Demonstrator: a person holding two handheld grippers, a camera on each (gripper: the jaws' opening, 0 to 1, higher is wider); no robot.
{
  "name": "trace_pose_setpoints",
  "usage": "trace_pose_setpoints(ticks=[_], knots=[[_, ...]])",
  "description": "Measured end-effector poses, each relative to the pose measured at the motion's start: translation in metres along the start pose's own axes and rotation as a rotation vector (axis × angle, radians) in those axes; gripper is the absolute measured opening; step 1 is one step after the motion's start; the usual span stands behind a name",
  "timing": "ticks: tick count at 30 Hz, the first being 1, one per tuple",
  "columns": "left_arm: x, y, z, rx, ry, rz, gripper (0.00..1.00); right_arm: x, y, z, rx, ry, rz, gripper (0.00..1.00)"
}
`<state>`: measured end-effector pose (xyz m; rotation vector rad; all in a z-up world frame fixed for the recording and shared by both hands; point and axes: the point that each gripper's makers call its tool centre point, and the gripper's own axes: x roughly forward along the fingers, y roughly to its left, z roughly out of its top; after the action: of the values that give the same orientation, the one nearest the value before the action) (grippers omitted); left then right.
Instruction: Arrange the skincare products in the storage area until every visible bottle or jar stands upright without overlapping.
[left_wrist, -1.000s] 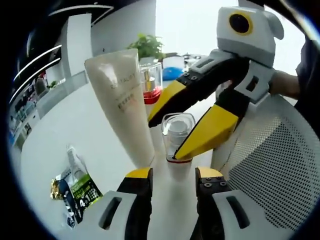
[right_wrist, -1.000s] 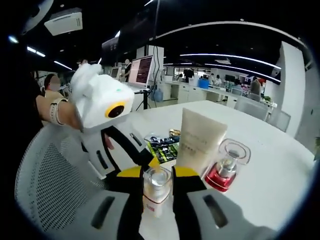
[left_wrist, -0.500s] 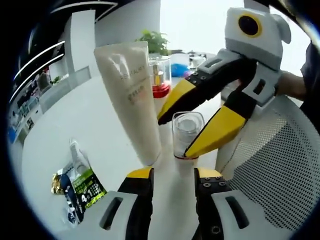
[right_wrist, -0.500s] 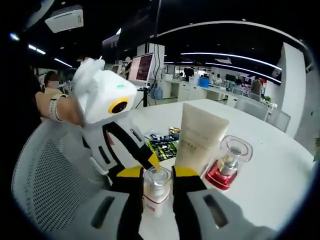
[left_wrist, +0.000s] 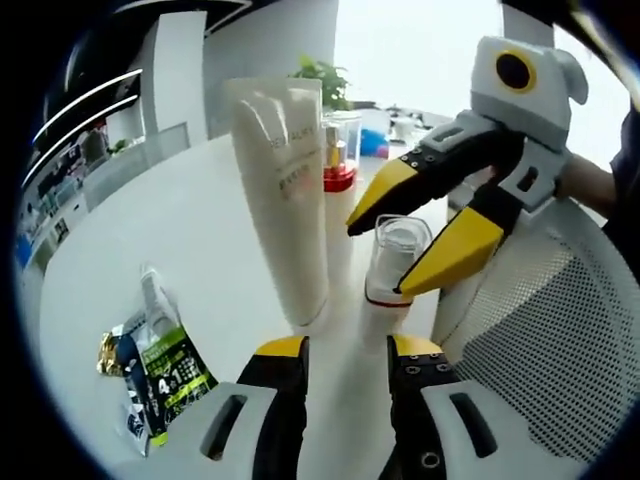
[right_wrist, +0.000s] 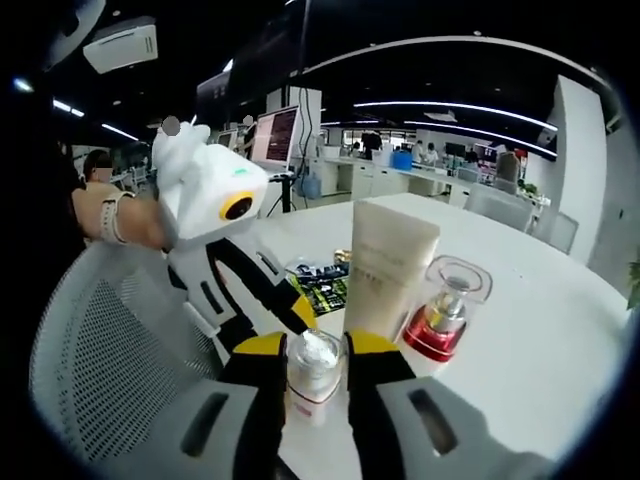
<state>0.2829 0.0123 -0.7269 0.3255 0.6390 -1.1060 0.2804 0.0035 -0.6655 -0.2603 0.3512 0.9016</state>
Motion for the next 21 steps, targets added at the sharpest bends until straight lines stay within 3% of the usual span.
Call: trace_pose_setpoints(ticks=[14, 21], knots=[[-0.001, -0.004, -0.010, 0.029, 0.056, 0.003, 0.29, -0.009, 0.007, -0.017, -0.007, 0.091, 0.034, 0.26], [-0.006, -0.013, -0.001, 0.073, 0.085, -0.014, 0.28, -0.010, 0.001, -0.045, -0.064, 0.248, 0.005, 0.23]])
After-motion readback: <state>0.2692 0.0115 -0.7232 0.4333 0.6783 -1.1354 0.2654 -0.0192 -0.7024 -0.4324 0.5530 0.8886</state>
